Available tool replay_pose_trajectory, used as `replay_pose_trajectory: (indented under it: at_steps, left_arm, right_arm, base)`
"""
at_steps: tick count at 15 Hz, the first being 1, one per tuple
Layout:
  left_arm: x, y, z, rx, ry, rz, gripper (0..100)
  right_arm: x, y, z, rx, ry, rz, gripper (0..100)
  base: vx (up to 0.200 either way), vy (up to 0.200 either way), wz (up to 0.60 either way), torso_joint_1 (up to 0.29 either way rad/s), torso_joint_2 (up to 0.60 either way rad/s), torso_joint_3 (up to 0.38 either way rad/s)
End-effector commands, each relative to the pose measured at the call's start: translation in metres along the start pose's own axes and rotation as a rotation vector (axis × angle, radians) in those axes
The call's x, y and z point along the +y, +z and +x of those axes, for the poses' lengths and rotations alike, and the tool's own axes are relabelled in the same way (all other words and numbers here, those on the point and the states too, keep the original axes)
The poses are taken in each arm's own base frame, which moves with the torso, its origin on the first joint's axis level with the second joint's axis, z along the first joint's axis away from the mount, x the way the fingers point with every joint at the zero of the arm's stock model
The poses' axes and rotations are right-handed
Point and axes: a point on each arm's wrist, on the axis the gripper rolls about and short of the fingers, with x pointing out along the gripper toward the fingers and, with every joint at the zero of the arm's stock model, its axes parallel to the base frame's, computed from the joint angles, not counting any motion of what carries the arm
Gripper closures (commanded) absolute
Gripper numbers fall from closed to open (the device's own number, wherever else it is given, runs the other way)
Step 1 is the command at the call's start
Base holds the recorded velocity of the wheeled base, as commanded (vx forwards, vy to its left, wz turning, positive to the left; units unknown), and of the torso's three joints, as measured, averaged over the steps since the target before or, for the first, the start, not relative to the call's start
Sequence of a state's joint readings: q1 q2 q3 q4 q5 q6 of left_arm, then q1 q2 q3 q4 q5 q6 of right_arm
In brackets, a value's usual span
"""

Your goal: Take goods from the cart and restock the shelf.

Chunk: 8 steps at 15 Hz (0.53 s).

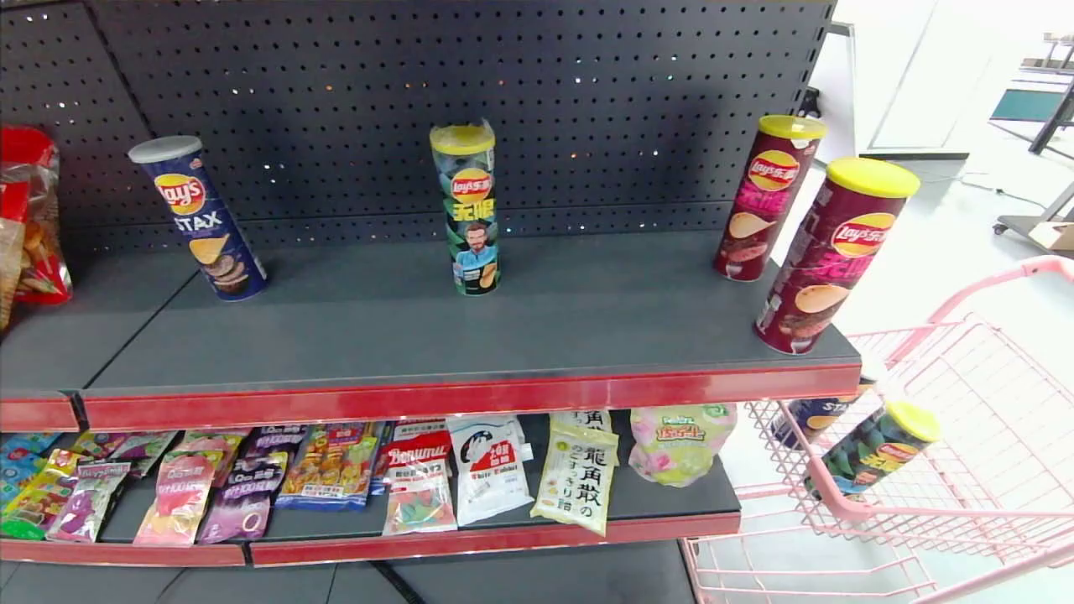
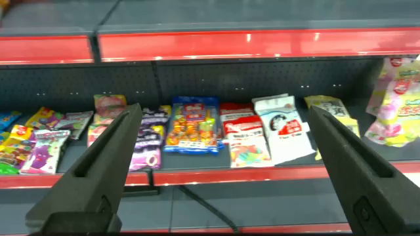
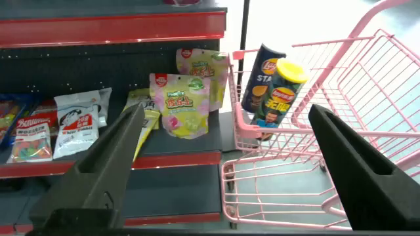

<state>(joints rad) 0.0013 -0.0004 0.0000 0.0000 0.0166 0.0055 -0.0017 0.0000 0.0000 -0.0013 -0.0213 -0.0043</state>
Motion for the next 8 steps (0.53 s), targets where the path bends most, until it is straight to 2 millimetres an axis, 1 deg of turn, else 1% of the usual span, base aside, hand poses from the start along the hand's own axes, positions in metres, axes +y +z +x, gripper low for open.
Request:
replay_pose_trajectory:
  at_steps: [1,5,8]
  left_arm:
    - [0.0,0.0,0.0,0.0,0.002,0.001,0]
    - [0.0,0.0,0.0,0.0,0.001,-0.001,0]
    - [0.0,0.0,0.0,0.0,0.001,-0.001,0]
  right_arm:
    - [0.0,0.0,0.0,0.0,0.0,0.0,0]
    - [0.0,0.0,0.0,0.0,0.0,0.0,0]
    - [0.0,0.0001,0.0001,0.001,-0.002,0.001,0]
  base:
    - [0.0,-0.2,0.0,0.002,-0.01,-0.002]
    - [0.0,-0.2,0.0,0.004,0.0,0.004]
    - [0.0,0.0,-0.6,0.006,0.0,0.002]
